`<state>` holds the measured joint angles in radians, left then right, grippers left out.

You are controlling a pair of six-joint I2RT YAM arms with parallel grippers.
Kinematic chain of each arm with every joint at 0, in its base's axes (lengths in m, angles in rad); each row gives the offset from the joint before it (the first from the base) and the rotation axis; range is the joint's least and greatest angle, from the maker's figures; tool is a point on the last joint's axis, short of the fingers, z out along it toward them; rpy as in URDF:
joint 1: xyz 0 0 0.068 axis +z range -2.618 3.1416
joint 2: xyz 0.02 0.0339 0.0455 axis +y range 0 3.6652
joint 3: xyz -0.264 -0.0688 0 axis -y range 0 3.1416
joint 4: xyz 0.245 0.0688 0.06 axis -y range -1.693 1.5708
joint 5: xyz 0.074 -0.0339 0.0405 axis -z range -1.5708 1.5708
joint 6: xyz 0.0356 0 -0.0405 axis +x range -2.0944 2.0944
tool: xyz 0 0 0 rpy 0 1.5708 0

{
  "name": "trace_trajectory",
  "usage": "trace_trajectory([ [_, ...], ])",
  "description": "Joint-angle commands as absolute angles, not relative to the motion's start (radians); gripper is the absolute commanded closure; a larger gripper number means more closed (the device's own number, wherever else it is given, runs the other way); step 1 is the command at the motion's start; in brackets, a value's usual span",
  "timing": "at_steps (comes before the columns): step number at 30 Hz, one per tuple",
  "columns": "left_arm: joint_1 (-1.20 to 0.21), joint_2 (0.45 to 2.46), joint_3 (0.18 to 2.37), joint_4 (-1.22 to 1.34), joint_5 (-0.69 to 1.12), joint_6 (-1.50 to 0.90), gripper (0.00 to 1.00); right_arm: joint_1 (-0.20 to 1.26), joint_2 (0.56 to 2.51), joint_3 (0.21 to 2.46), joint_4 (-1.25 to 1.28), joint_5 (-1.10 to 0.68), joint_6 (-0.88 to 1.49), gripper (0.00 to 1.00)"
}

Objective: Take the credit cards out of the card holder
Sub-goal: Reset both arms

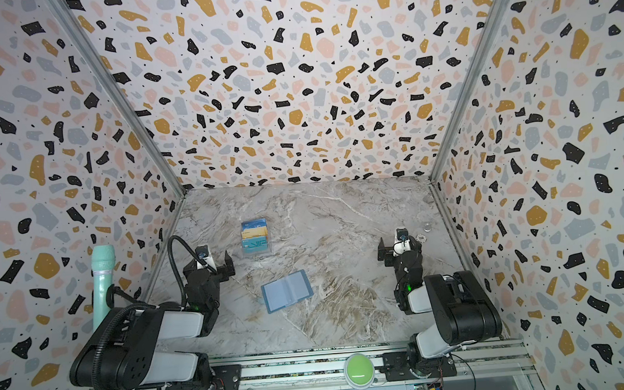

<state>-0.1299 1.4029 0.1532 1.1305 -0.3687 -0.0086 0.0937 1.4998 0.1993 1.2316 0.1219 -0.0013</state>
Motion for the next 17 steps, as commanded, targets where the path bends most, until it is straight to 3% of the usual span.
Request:
trace_trajectory([
  [1,-0.123,1.398,0.167,1.197,-0.385,-0.017,0.00,0.091,1.484,0.213,1.226,0.114,0.000,0.01],
  [17,-0.123,1.396,0.165,1.198,-0.383,-0.019,0.00,0.088,1.485,0.215,1.219,0.106,0.000,0.01],
])
